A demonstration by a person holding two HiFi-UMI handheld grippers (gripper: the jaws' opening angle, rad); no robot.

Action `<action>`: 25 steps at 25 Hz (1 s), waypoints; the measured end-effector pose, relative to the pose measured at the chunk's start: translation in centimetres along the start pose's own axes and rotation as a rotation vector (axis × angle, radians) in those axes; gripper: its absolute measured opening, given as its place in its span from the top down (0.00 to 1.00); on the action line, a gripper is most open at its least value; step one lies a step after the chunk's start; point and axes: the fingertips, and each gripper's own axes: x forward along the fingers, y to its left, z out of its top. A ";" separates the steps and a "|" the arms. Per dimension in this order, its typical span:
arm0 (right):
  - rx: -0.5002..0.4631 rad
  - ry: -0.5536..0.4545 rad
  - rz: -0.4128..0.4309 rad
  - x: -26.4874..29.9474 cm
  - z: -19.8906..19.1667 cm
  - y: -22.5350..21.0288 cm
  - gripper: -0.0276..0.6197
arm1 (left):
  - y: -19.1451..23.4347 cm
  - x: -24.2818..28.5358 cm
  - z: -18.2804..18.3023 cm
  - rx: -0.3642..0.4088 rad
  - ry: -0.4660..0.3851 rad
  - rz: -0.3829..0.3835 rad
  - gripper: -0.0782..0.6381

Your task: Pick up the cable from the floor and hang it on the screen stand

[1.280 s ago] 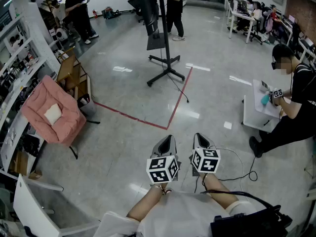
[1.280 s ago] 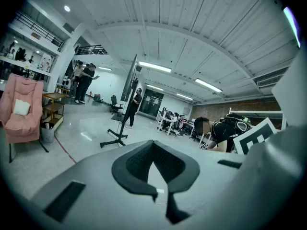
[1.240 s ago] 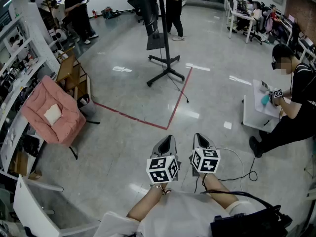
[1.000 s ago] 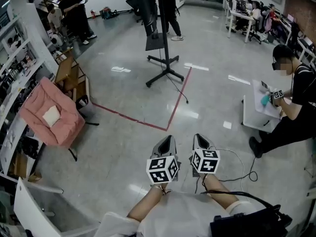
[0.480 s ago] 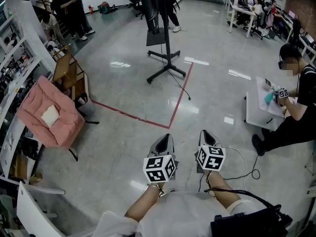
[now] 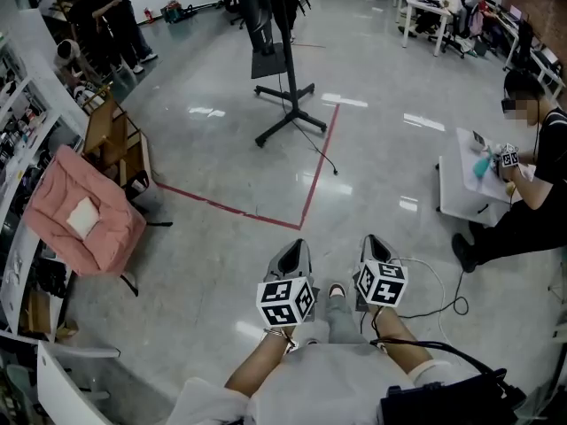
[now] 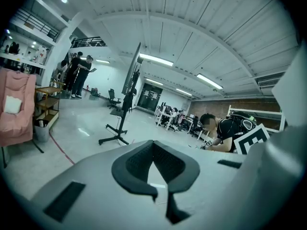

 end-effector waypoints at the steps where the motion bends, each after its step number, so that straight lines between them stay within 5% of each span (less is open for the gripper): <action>1: 0.001 0.003 -0.002 0.6 0.1 -0.3 0.93 | 0.0 0.6 0.0 -0.002 -0.003 -0.004 0.89; 25: -0.055 0.067 0.061 21.5 11.1 -5.8 0.93 | 4.6 20.9 7.6 -0.045 -0.029 0.101 0.89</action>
